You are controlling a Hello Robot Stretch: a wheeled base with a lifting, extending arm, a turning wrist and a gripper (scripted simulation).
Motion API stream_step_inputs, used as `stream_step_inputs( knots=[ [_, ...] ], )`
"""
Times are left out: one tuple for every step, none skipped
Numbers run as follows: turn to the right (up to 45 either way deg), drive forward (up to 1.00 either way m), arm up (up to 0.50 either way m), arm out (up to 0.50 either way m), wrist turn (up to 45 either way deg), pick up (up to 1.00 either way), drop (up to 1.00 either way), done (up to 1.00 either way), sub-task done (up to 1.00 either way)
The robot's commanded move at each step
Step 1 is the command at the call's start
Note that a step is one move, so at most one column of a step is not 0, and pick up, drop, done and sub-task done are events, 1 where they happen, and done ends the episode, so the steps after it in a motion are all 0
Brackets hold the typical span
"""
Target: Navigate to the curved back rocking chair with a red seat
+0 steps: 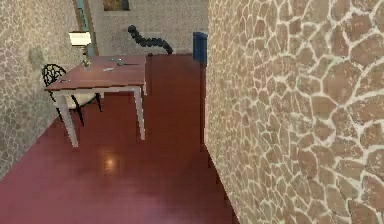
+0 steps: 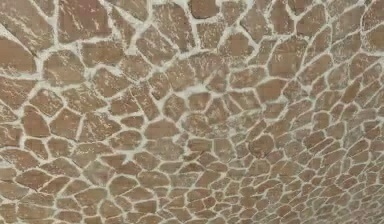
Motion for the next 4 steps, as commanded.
stream_step_inputs(
  knots=[
    [0.0, 1.0, 0.0, 0.0, 0.0, 0.0, 0.0, 0.0, 0.0],
    [0.0, 1.0, 0.0, 0.0, 0.0, 0.0, 0.0, 0.0, 0.0],
    [-6.0, 0.0, 0.0, 0.0, 0.0, 0.0, 0.0, 0.0, 0.0],
    [0.0, 0.3, 0.0, 0.0, 0.0, 0.0, 0.0, 0.0, 0.0]
  ],
)
